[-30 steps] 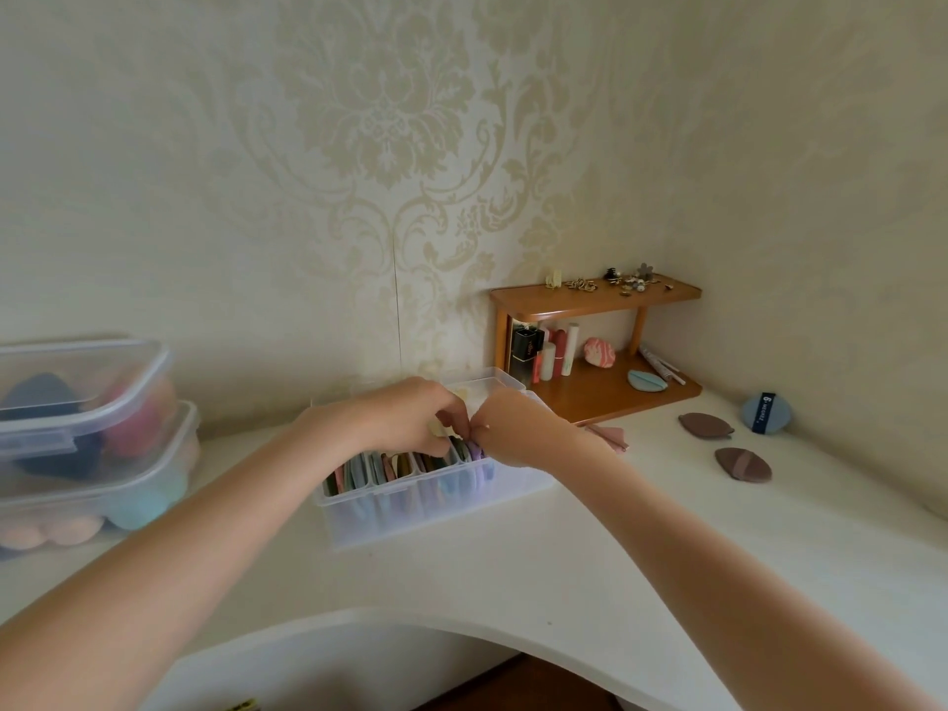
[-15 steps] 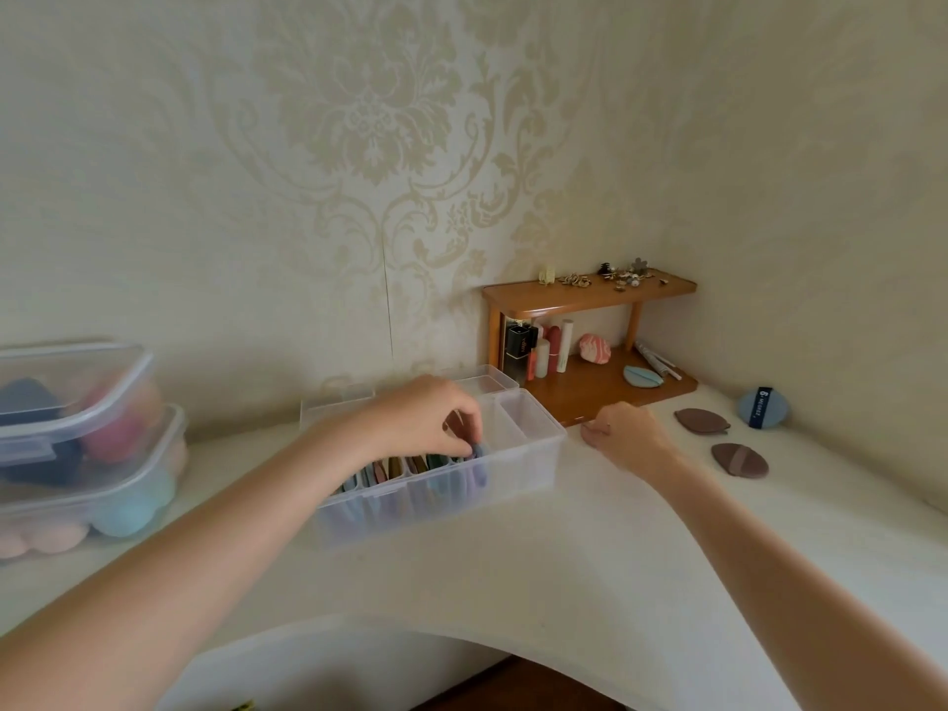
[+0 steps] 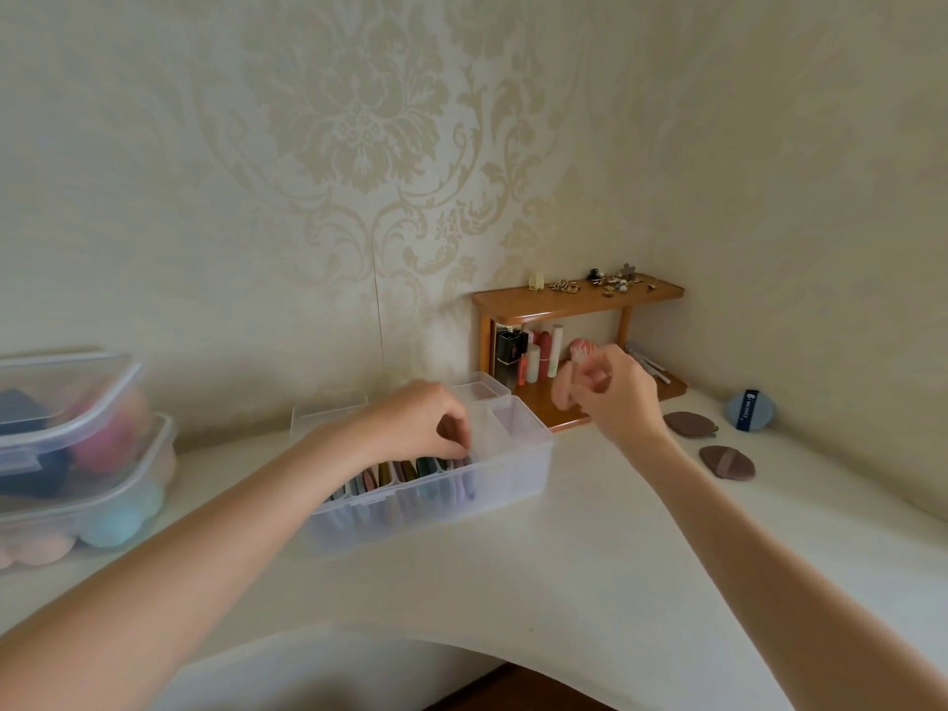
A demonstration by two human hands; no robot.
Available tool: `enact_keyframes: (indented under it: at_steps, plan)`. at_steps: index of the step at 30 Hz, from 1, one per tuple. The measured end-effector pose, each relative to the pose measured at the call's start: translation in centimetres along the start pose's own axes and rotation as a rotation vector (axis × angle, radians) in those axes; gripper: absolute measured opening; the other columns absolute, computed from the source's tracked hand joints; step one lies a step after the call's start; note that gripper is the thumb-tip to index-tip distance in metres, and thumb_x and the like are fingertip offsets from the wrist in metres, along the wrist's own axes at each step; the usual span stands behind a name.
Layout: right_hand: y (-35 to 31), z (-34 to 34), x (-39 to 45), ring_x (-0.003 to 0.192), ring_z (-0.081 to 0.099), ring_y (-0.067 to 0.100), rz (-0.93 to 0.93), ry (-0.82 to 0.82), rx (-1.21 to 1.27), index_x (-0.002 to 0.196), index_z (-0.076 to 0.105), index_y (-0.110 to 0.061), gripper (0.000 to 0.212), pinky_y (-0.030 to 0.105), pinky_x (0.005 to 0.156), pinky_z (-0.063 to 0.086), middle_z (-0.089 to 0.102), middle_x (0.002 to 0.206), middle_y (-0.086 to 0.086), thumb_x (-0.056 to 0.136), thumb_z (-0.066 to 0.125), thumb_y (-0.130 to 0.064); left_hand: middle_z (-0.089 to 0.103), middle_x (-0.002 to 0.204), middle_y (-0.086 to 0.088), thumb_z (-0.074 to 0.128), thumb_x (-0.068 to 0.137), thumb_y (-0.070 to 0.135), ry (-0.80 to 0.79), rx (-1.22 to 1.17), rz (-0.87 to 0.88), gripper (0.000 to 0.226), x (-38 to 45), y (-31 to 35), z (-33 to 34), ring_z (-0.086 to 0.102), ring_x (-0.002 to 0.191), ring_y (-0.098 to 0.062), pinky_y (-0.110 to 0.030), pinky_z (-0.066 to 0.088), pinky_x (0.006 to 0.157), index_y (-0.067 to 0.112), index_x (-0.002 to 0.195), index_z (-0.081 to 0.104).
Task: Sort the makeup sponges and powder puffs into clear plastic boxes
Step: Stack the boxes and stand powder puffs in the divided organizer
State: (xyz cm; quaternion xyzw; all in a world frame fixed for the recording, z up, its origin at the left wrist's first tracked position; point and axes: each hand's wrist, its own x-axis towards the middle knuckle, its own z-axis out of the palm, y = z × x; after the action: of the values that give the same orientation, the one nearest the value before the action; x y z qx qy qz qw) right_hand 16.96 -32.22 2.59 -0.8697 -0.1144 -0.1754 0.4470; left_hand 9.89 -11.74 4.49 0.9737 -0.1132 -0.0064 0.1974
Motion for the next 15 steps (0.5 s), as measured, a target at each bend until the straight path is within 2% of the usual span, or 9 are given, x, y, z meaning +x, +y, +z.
enact_keyframes:
  at_steps: [3, 5, 8, 12, 15]
  plan:
    - [-3.7, 0.8, -1.5, 0.075, 0.055, 0.016, -0.179, -0.082, 0.016, 0.091, 0.054, -0.006, 0.014, 0.023, 0.066, 0.047, 0.059, 0.084, 0.002, 0.081, 0.064, -0.003, 0.068, 0.083, 0.005, 0.068, 0.082, 0.014, 0.031, -0.009, -0.046, 0.01, 0.1, 0.2, -0.3, 0.065, 0.082, -0.011, -0.018, 0.048, 0.069, 0.021, 0.08, 0.061]
    - [-4.9, 2.3, -2.6, 0.072, 0.057, 0.015, -0.274, -0.226, -0.119, 0.093, 0.059, -0.005, 0.009, 0.017, 0.062, 0.047, 0.063, 0.088, 0.005, 0.085, 0.062, -0.006, 0.07, 0.088, 0.002, 0.066, 0.083, 0.012, 0.038, 0.002, -0.053, 0.013, 0.2, 0.3, -0.3, 0.065, 0.088, -0.014, -0.019, 0.046, 0.071, 0.022, 0.08, 0.057]
    - [-5.2, 4.4, -3.5, 0.08, 0.062, 0.018, -0.285, -0.365, -0.29, 0.104, 0.065, -0.007, 0.017, 0.02, 0.066, 0.049, 0.067, 0.097, 0.006, 0.09, 0.057, -0.012, 0.067, 0.101, 0.0, 0.064, 0.083, 0.011, 0.053, 0.048, -0.064, 0.009, 0.1, 0.4, -0.4, 0.062, 0.099, -0.015, -0.024, 0.047, 0.083, 0.018, 0.088, 0.063]
    - [-5.4, 5.3, -3.4, 0.073, 0.055, 0.016, -0.306, -0.398, -0.39, 0.109, 0.066, -0.008, 0.026, 0.015, 0.053, 0.038, 0.067, 0.098, 0.008, 0.096, 0.044, -0.014, 0.065, 0.103, 0.003, 0.064, 0.083, 0.012, 0.102, 0.031, -0.032, 0.009, 0.1, -0.2, -0.6, 0.06, 0.103, -0.013, -0.025, 0.046, 0.089, 0.016, 0.091, 0.064]
    - [-5.1, 4.9, -3.2, 0.082, 0.062, 0.019, -0.324, -0.416, -0.383, 0.108, 0.066, -0.008, 0.025, 0.018, 0.063, 0.046, 0.069, 0.102, 0.008, 0.095, 0.045, -0.012, 0.063, 0.106, 0.003, 0.067, 0.082, 0.015, 0.058, 0.021, -0.005, 0.021, 0.3, -0.1, -0.5, 0.055, 0.099, -0.009, -0.02, 0.043, 0.085, 0.013, 0.102, 0.062]
